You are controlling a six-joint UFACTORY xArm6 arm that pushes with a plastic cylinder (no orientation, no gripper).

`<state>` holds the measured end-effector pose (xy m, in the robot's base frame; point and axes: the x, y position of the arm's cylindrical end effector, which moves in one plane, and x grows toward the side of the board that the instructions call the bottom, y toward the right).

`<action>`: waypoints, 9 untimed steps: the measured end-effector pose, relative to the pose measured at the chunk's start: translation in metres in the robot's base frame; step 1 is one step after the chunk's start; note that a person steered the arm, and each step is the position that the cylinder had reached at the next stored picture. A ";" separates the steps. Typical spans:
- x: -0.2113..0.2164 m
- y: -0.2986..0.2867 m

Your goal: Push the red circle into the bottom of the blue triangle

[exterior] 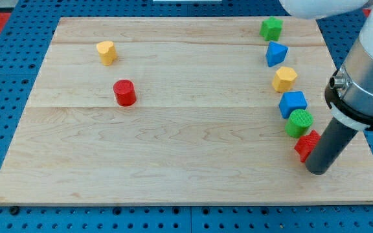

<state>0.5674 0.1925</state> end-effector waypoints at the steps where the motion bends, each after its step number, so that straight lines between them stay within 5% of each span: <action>1: 0.008 -0.047; 2: 0.001 -0.131; 4: -0.101 -0.184; 6: -0.166 -0.306; 9: -0.168 -0.485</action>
<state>0.3989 -0.2921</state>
